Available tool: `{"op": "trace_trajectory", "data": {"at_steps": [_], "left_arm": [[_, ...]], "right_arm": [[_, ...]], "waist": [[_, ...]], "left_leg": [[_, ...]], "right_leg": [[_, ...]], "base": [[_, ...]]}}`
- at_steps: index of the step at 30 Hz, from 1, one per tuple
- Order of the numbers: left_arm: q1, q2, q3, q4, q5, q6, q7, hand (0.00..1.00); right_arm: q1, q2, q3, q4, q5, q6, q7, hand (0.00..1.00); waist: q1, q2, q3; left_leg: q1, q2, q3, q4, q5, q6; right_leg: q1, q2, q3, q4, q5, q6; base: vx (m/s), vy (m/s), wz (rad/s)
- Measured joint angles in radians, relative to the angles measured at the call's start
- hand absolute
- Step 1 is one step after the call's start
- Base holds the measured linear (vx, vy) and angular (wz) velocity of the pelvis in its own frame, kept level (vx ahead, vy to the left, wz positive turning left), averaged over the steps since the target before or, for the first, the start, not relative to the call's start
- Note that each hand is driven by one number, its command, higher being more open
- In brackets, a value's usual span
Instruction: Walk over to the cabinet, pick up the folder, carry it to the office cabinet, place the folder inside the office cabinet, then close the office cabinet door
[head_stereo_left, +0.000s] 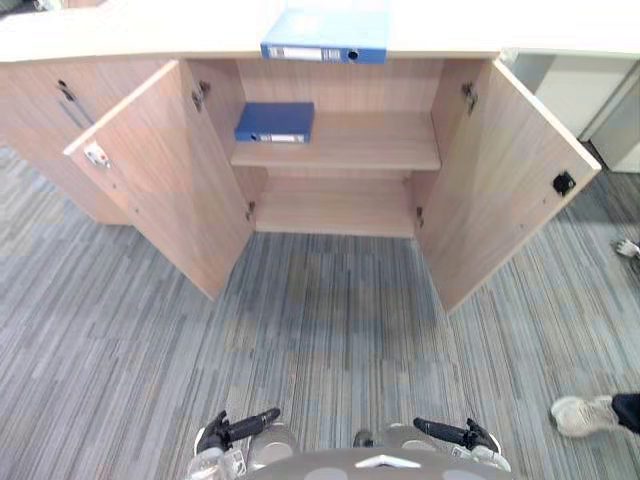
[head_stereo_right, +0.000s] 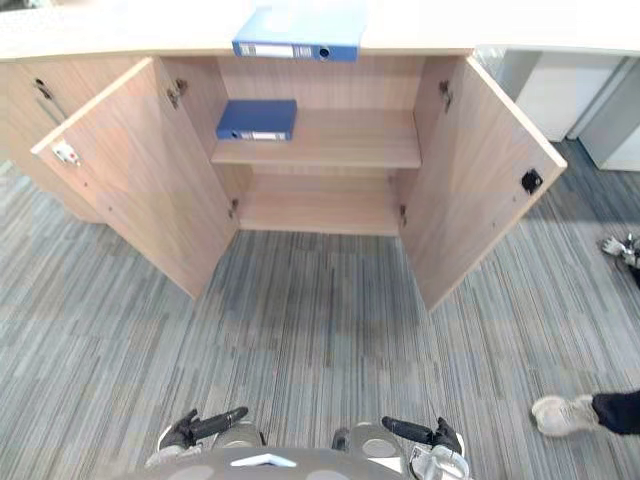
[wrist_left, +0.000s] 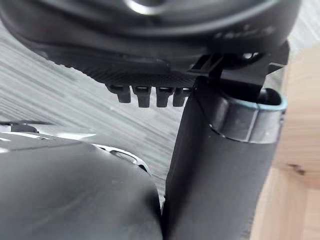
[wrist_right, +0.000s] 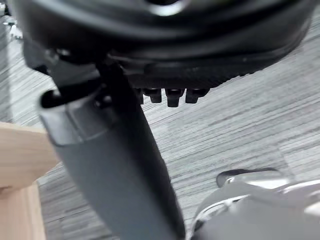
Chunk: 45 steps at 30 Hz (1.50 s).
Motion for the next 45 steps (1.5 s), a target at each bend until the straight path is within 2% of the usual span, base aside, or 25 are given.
{"op": "trace_trajectory", "data": {"at_steps": [4,6,7,8,9,11,13,15,16,18,20,22,23,24,25,26,28,29,31,33,37,39,41,43,45], "left_arm": [[-0.005,-0.006,0.005,-0.012,-0.028,-0.014,0.001,1.00],[-0.011,-0.008,0.012,-0.011,-0.056,-0.012,0.005,1.00],[-0.009,-0.008,0.013,-0.011,-0.059,-0.012,0.008,1.00],[-0.009,0.002,0.013,-0.005,-0.059,-0.012,0.009,1.00],[-0.010,0.006,0.013,-0.005,-0.058,-0.014,0.010,1.00],[-0.011,0.017,0.014,0.007,-0.058,-0.010,0.010,1.00],[-0.010,0.025,0.010,0.030,-0.054,-0.008,0.010,1.00],[-0.017,0.044,-0.020,0.043,-0.052,-0.007,0.010,1.00],[-0.026,0.050,-0.031,0.052,-0.052,-0.006,0.010,1.00],[-0.034,0.040,-0.035,0.054,-0.052,0.002,0.011,1.00],[-0.036,0.026,-0.036,0.054,-0.052,0.002,0.010,1.00],[-0.042,0.002,-0.039,0.054,-0.052,0.002,0.010,1.00],[-0.046,-0.007,-0.042,0.054,-0.047,0.003,0.005,1.00],[-0.044,-0.002,-0.055,0.057,-0.042,0.003,0.002,1.00],[-0.044,-0.007,-0.055,0.068,-0.035,0.004,0.005,1.00],[-0.052,-0.029,-0.053,0.079,-0.031,0.007,0.003,1.00],[-0.055,-0.053,-0.052,0.079,-0.013,0.006,0.001,1.00],[-0.058,-0.053,-0.039,0.077,-0.013,0.010,0.000,1.00],[-0.058,-0.058,-0.017,0.055,-0.013,0.010,-0.005,1.00],[-0.045,-0.064,-0.010,0.014,-0.015,0.007,-0.003,1.00],[-0.042,-0.061,-0.010,0.003,-0.014,0.002,0.002,1.00],[-0.044,-0.057,-0.010,0.005,-0.014,0.002,0.004,1.00],[-0.042,-0.054,-0.008,0.007,-0.017,0.002,0.005,1.00],[-0.038,-0.030,-0.010,0.014,-0.013,0.001,0.005,1.00],[-0.039,-0.014,-0.011,0.029,-0.013,0.002,0.004,1.00]], "right_arm": [[-0.025,0.028,-0.004,-0.002,0.012,0.001,-0.001,1.00],[-0.027,0.045,-0.004,0.002,0.011,0.003,-0.001,1.00],[-0.025,0.047,-0.004,0.003,0.011,0.003,-0.001,1.00],[-0.025,0.060,-0.009,0.009,0.010,0.003,-0.006,1.00],[-0.024,0.063,-0.011,0.013,0.009,0.006,-0.009,1.00],[-0.020,0.073,-0.027,0.014,0.009,0.010,-0.008,1.00],[-0.019,0.083,-0.053,0.015,0.009,0.012,-0.003,1.00],[-0.019,0.083,-0.051,0.000,0.009,0.011,0.002,1.00],[-0.026,0.083,-0.048,-0.002,0.009,0.011,0.008,1.00],[-0.027,0.080,-0.045,-0.023,0.005,0.009,0.010,1.00],[-0.029,0.080,-0.044,-0.035,0.004,0.000,0.011,1.00],[-0.031,0.077,-0.044,-0.042,0.002,-0.005,0.013,1.00],[-0.032,0.077,-0.044,-0.047,0.003,-0.007,0.013,1.00],[-0.029,0.078,-0.043,-0.047,0.004,-0.007,0.015,1.00],[-0.031,0.074,-0.048,-0.042,0.007,-0.005,0.016,1.00],[-0.033,0.053,-0.048,-0.038,-0.007,-0.006,0.014,1.00],[-0.037,0.044,-0.048,-0.038,-0.005,-0.006,0.013,1.00],[-0.038,0.041,-0.045,-0.034,-0.006,-0.004,0.012,1.00],[-0.035,0.034,-0.023,-0.022,-0.006,0.001,0.009,1.00],[-0.031,0.027,0.026,-0.017,-0.001,0.000,0.005,1.00],[-0.031,0.034,0.032,-0.017,0.011,0.001,0.005,1.00],[-0.031,0.039,0.031,-0.016,0.011,0.004,-0.002,1.00],[-0.026,0.045,0.031,-0.011,0.011,0.005,-0.004,1.00],[-0.014,0.069,0.031,-0.009,0.011,0.006,-0.003,1.00],[-0.010,0.082,0.026,0.000,0.010,0.006,0.001,1.00]], "waist": [[0.009,-0.002,0.000],[0.029,-0.015,0.000],[0.034,-0.022,-0.004],[0.035,-0.039,-0.010],[0.034,-0.045,-0.017],[0.036,-0.056,-0.022],[0.033,-0.058,-0.028],[0.014,-0.070,-0.032],[0.012,-0.078,-0.029],[0.006,-0.069,-0.029],[-0.002,-0.065,-0.028],[-0.004,-0.055,-0.031],[-0.005,-0.052,-0.031],[-0.009,-0.058,-0.034],[-0.011,-0.043,-0.035],[-0.002,-0.011,-0.046],[-0.007,0.011,-0.043],[-0.011,0.024,-0.041],[-0.010,0.014,-0.033],[0.004,0.014,-0.033],[0.007,0.009,-0.035],[0.010,-0.001,-0.036],[0.012,-0.010,-0.042],[0.011,-0.050,-0.077],[0.010,-0.066,-0.086]], "left_leg": [[-0.075,-0.045,0.044,-0.308,0.008,-0.001],[-0.077,-0.103,0.026,-0.526,0.118,0.011],[-0.068,-0.117,0.028,-0.547,0.159,0.015],[-0.050,-0.145,0.042,-0.559,0.188,0.054],[-0.047,-0.152,0.061,-0.540,0.158,0.077],[-0.027,-0.156,0.079,-0.498,0.111,0.094],[0.048,-0.167,0.092,-0.524,0.071,0.094],[0.128,-0.197,0.089,-0.592,0.041,0.097],[0.178,-0.208,0.089,-0.612,0.031,0.100],[0.257,-0.209,0.089,-0.664,0.020,0.092],[0.329,-0.205,0.089,-0.717,0.019,0.091],[0.364,-0.187,0.082,-0.743,0.006,0.066],[0.381,-0.175,0.073,-0.755,-0.005,0.038],[0.400,-0.177,0.054,-0.767,-0.018,0.006],[0.415,-0.167,0.039,-0.775,-0.019,0.001],[0.413,-0.148,0.025,-0.787,0.005,0.001],[0.416,-0.128,0.016,-0.774,0.032,-0.011],[0.402,-0.099,-0.003,-0.699,0.040,-0.018],[0.310,-0.046,-0.043,-0.423,0.057,-0.038],[0.177,0.007,-0.018,-0.143,0.034,-0.023],[0.092,-0.016,0.014,-0.283,0.006,-0.011],[0.082,-0.066,-0.019,-0.447,0.013,-0.015],[0.106,-0.113,-0.042,-0.584,0.108,0.008],[0.142,-0.145,-0.010,-0.626,0.109,0.020],[0.162,-0.159,0.010,-0.630,0.102,0.031]], "right_leg": [[0.096,-0.006,0.026,-0.102,0.006,0.030],[0.141,-0.038,0.060,-0.131,-0.013,0.066],[0.147,-0.050,0.072,-0.136,-0.017,0.079],[0.162,-0.080,0.089,-0.154,-0.017,0.104],[0.167,-0.097,0.105,-0.173,0.008,0.141],[0.174,-0.117,0.140,-0.134,0.033,0.164],[0.111,-0.132,0.156,0.084,0.033,0.165],[-0.072,-0.185,0.165,0.495,0.066,0.193],[-0.144,-0.205,0.162,0.640,0.043,0.167],[-0.228,-0.209,0.126,0.714,0.004,0.126],[-0.290,-0.202,0.079,0.660,-0.042,0.098],[-0.340,-0.164,0.054,0.503,-0.047,0.095],[-0.364,-0.140,0.059,0.372,-0.031,0.101],[-0.361,-0.128,0.072,0.239,0.099,0.080],[-0.347,-0.113,0.058,0.241,0.091,0.050],[-0.346,-0.098,0.045,0.244,0.066,0.042],[-0.324,-0.095,0.012,0.257,0.021,0.024],[-0.273,-0.086,-0.014,0.233,0.007,0.013],[-0.171,-0.068,-0.042,0.158,-0.003,0.010],[-0.078,-0.048,-0.049,0.086,-0.003,0.011],[-0.016,-0.041,-0.025,0.022,0.001,0.025],[0.000,-0.055,0.009,0.013,0.005,0.033],[0.013,-0.066,0.050,0.008,0.003,0.064],[0.028,-0.089,0.087,-0.043,0.021,0.103],[0.053,-0.106,0.100,-0.077,0.036,0.117]], "base": [[0.31,0.041,-0.20],[0.36,0.181,-0.38],[0.47,0.227,-0.41],[0.49,0.227,-0.34],[0.58,0.279,-0.30],[0.41,0.235,-0.32],[0.43,0.279,-0.29],[0.46,0.269,0.03],[0.35,0.132,0.12],[0.30,0.041,0.04],[0.34,-0.050,0.07],[0.35,-0.127,0.15],[0.39,-0.194,0.31],[0.42,-0.215,0.36],[0.45,-0.231,0.33],[0.46,-0.246,0.26],[0.47,-0.278,0.36],[0.39,-0.246,0.55],[0.37,-0.248,0.46],[0.28,-0.151,0.02],[0.18,0.041,-0.21],[0.22,0.195,-0.46],[0.22,0.232,-0.53],[0.23,0.186,-0.34],[0.16,0.177,-0.22]]}}
